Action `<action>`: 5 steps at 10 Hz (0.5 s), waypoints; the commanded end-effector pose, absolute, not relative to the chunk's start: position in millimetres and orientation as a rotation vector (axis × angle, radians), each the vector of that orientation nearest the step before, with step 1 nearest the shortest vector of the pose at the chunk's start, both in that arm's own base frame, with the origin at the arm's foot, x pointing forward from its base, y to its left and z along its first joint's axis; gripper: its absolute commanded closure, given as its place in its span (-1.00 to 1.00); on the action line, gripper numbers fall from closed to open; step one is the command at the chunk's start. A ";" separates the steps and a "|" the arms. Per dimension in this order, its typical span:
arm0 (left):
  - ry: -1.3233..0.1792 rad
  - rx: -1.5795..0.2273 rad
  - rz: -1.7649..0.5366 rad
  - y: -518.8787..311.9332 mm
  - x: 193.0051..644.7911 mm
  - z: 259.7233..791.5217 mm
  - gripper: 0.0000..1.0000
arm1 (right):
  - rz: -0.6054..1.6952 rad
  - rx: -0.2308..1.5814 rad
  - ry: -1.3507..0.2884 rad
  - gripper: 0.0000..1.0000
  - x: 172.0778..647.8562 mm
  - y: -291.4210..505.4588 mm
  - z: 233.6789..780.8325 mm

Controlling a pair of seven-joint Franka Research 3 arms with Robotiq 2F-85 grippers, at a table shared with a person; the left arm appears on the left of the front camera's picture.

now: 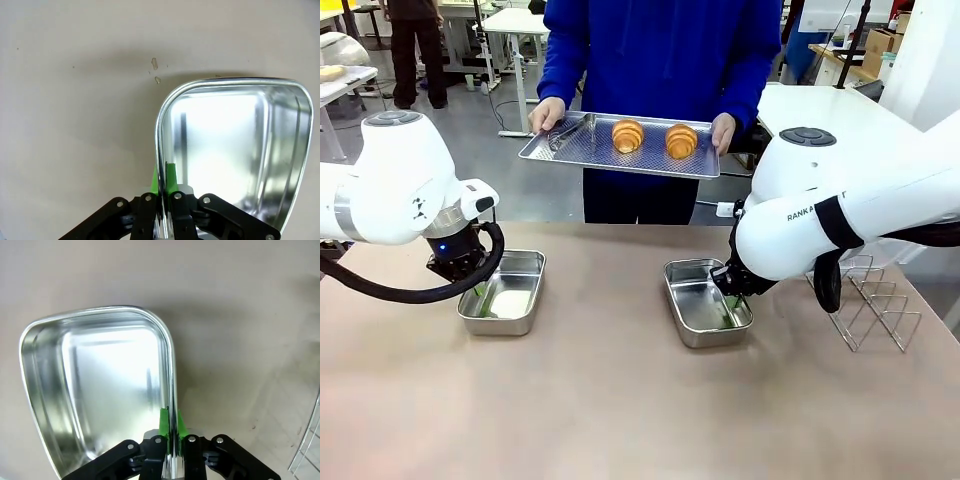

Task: Place the bread in airtight containers.
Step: Lift both Airtight Container.

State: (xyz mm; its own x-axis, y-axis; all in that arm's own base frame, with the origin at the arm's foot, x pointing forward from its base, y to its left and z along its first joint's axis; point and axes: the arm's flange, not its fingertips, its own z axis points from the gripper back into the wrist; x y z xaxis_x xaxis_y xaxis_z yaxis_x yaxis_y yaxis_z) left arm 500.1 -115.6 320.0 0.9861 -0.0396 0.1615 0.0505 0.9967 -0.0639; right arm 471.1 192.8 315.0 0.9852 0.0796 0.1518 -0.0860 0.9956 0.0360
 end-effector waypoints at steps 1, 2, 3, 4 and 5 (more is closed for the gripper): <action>-0.171 -0.100 0.036 -113.2 506.7 326.9 1.00 | 0.028 0.016 -0.157 1.00 478.7 188.8 326.1; -0.164 -0.125 0.024 -111.3 508.1 336.9 1.00 | 0.011 0.012 -0.156 1.00 479.9 181.8 344.3; -0.151 -0.139 0.035 -112.7 508.8 354.1 1.00 | 0.002 0.013 -0.172 1.00 481.2 175.5 370.5; -0.144 -0.161 0.045 -115.6 508.0 370.6 1.00 | 0.001 0.014 -0.178 1.00 482.4 171.5 390.8; -0.148 -0.172 0.049 -118.5 506.5 388.1 1.00 | -0.003 0.012 -0.187 1.00 482.6 167.7 410.4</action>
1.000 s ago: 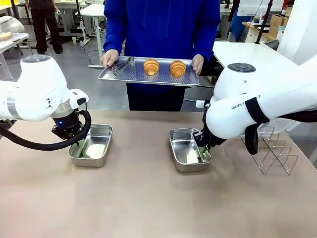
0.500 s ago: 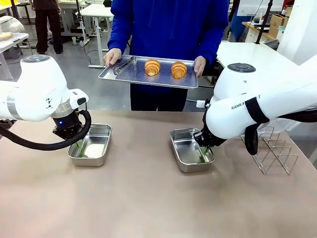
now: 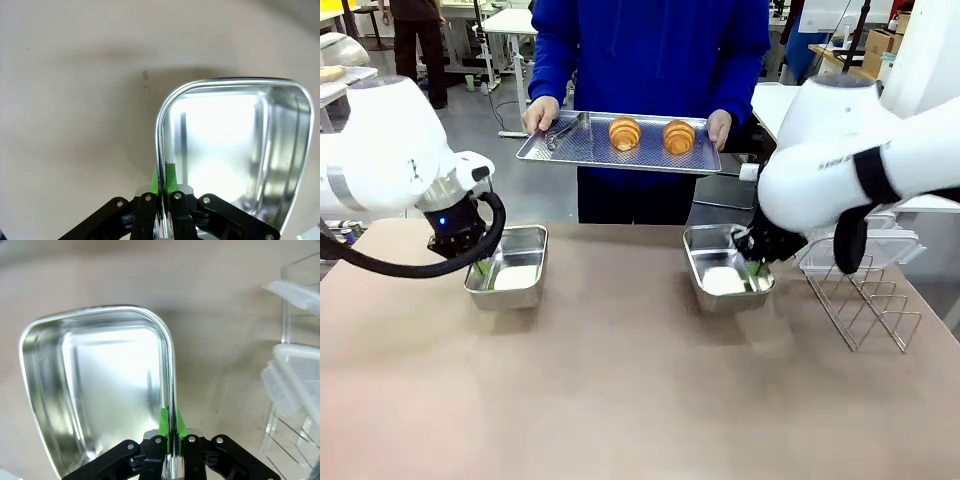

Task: Place the bread in airtight containers.
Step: Lift both Airtight Container, then once an object is inside an Airtight Container , place the container in the center of the table.

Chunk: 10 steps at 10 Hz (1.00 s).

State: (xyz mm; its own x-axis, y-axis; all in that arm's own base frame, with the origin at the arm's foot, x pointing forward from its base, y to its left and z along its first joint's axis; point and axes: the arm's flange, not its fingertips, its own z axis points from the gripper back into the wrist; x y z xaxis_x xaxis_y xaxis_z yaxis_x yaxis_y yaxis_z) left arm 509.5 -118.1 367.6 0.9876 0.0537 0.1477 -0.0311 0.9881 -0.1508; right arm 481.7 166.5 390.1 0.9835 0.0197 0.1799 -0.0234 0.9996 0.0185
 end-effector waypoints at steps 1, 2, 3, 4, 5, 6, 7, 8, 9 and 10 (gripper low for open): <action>-0.180 -0.155 0.059 -122.3 502.8 406.9 1.00 | -0.018 0.007 -0.190 1.00 481.7 162.9 430.6; -0.188 -0.134 0.040 -130.7 496.0 432.4 1.00 | -0.023 -0.004 -0.191 1.00 478.2 160.1 454.0; -0.195 -0.117 0.026 -134.6 493.8 447.5 1.00 | -0.024 -0.009 -0.189 1.00 476.3 156.5 466.7; -0.178 -0.126 0.014 -136.4 495.0 457.5 1.00 | -0.019 -0.008 -0.181 1.00 474.6 152.1 473.9; -0.174 -0.118 0.018 -138.7 494.6 463.4 1.00 | -0.023 -0.016 -0.182 1.00 473.1 149.5 476.3; -0.179 -0.106 0.015 -141.0 494.9 469.1 1.00 | -0.030 -0.025 -0.192 1.00 473.1 148.2 478.2; -0.191 -0.090 0.029 -141.4 493.8 472.4 1.00 | -0.012 -0.009 -0.187 1.00 470.7 150.9 475.0; -0.183 -0.132 -0.010 -137.8 490.9 465.6 1.00 | -0.012 -0.009 -0.187 1.00 470.7 150.9 475.0; -0.183 -0.132 -0.010 -137.8 490.9 465.6 1.00 | -0.012 -0.009 -0.187 1.00 470.7 150.9 475.0; -0.183 -0.132 -0.010 -137.8 490.9 465.6 1.00 | -0.012 -0.009 -0.187 1.00 470.7 150.9 475.0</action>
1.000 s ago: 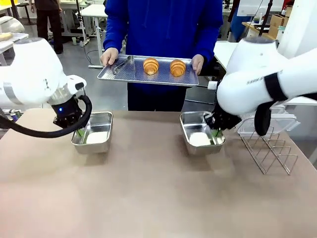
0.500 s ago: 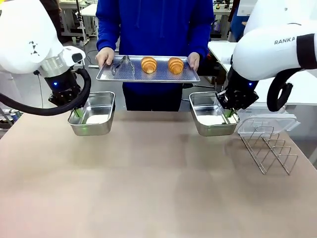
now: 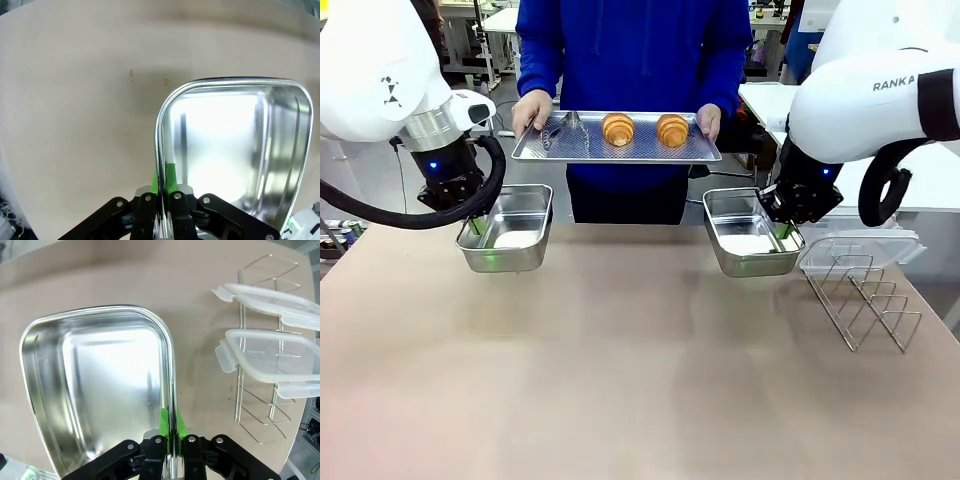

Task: Place the bread in airtight containers.
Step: Once an object is inside an Airtight Container , place the container in the center of the table.

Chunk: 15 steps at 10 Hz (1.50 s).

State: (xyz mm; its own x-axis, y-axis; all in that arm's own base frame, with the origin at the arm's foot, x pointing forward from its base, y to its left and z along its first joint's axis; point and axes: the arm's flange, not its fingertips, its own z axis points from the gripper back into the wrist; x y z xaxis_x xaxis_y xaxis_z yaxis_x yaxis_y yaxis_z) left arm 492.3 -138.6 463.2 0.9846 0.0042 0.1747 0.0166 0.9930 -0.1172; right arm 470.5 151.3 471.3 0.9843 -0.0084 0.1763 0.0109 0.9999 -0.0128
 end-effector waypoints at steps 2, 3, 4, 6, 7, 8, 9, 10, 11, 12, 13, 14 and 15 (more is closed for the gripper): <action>-0.183 -0.132 -0.010 -137.8 490.9 465.6 1.00 | -0.012 -0.009 -0.187 1.00 470.7 150.9 475.0; -0.183 -0.132 -0.010 -137.8 490.9 465.6 1.00 | -0.012 -0.009 -0.187 1.00 470.7 150.9 475.0; -0.183 -0.132 -0.010 -137.8 490.9 465.6 1.00 | -0.012 -0.009 -0.187 1.00 470.7 150.9 475.0; -0.183 -0.132 -0.010 -137.8 490.9 465.6 1.00 | -0.012 -0.009 -0.187 1.00 470.7 150.9 475.0; -0.183 -0.132 -0.010 -137.8 490.9 465.6 1.00 | -0.012 -0.009 -0.187 1.00 470.7 150.9 475.0; -0.183 -0.132 -0.010 -137.8 490.9 465.6 1.00 | -0.012 -0.009 -0.187 1.00 470.7 150.9 475.0; -0.183 -0.132 -0.010 -137.8 490.9 465.6 1.00 | -0.012 -0.009 -0.187 1.00 470.7 150.9 475.0; -0.183 -0.132 -0.010 -137.8 490.9 465.6 1.00 | -0.012 -0.009 -0.187 1.00 470.7 150.9 475.0; -0.183 -0.132 -0.010 -137.8 490.9 465.6 1.00 | -0.012 -0.009 -0.187 1.00 470.7 150.9 475.0; -0.183 -0.132 -0.010 -137.8 490.9 465.6 1.00 | -0.012 -0.009 -0.187 1.00 470.7 150.9 475.0; -0.183 -0.132 -0.010 -137.8 490.9 465.6 1.00 | -0.012 -0.009 -0.187 1.00 470.7 150.9 475.0; -0.183 -0.132 -0.010 -137.8 490.9 465.6 1.00 | -0.012 -0.009 -0.187 1.00 470.7 150.9 475.0; -0.183 -0.132 -0.010 -137.8 490.9 465.6 1.00 | -0.012 -0.009 -0.187 1.00 470.7 150.9 475.0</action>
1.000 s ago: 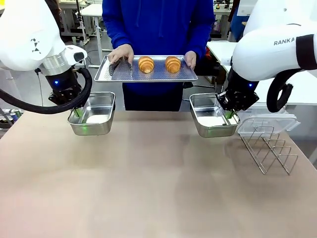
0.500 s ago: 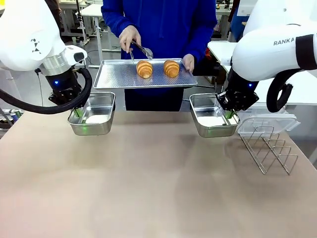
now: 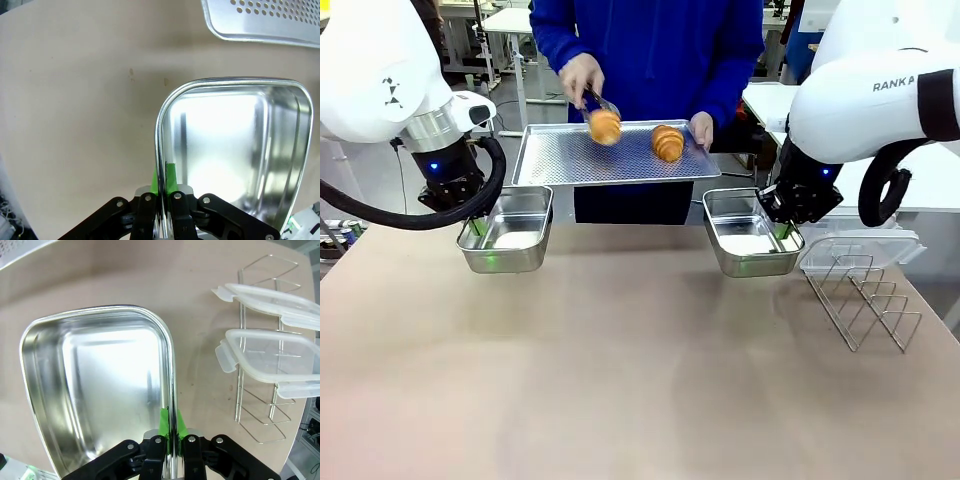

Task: Place the bread in airtight containers.
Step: Once an object is inside an Airtight Container , place the container in the center of the table.

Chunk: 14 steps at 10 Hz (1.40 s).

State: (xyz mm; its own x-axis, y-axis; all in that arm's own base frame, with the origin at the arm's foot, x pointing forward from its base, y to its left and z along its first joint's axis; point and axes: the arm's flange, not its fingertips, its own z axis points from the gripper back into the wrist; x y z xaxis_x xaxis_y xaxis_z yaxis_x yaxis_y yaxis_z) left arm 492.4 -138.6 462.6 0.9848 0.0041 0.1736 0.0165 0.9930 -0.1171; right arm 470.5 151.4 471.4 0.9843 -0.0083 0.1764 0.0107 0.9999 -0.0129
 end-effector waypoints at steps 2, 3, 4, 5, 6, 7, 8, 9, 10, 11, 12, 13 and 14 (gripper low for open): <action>-0.183 -0.132 -0.010 -137.8 490.9 465.6 1.00 | -0.012 -0.009 -0.187 1.00 470.7 150.9 475.0; -0.183 -0.132 -0.010 -137.8 490.9 465.6 1.00 | -0.012 -0.009 -0.187 1.00 470.7 150.9 475.0; -0.183 -0.132 -0.010 -137.8 490.9 465.6 1.00 | -0.012 -0.009 -0.187 1.00 470.7 150.9 475.0; -0.183 -0.132 -0.010 -137.8 490.9 465.6 1.00 | -0.012 -0.009 -0.187 1.00 470.7 150.9 475.0; -0.183 -0.132 -0.010 -137.8 490.9 465.6 1.00 | -0.012 -0.009 -0.187 1.00 470.7 150.9 475.0; -0.183 -0.132 -0.010 -137.8 490.9 465.6 1.00 | -0.012 -0.009 -0.187 1.00 470.7 150.9 475.0; -0.183 -0.132 -0.010 -137.8 490.9 465.6 1.00 | -0.012 -0.009 -0.187 1.00 470.7 150.9 475.0; -0.183 -0.132 -0.010 -137.8 490.9 465.6 1.00 | -0.012 -0.009 -0.187 1.00 470.7 150.9 475.0; -0.183 -0.132 -0.010 -137.8 490.9 465.6 1.00 | -0.012 -0.009 -0.187 1.00 470.7 150.9 475.0; -0.183 -0.132 -0.010 -137.8 490.9 465.6 1.00 | -0.012 -0.009 -0.187 1.00 470.7 150.9 475.0; -0.183 -0.132 -0.010 -137.8 490.9 465.6 1.00 | -0.012 -0.009 -0.187 1.00 470.7 150.9 475.0; -0.183 -0.132 -0.010 -137.8 490.9 465.6 1.00 | -0.012 -0.009 -0.187 1.00 470.7 150.9 475.0; -0.183 -0.132 -0.010 -137.8 490.9 465.6 1.00 | -0.012 -0.009 -0.187 1.00 470.7 150.9 475.0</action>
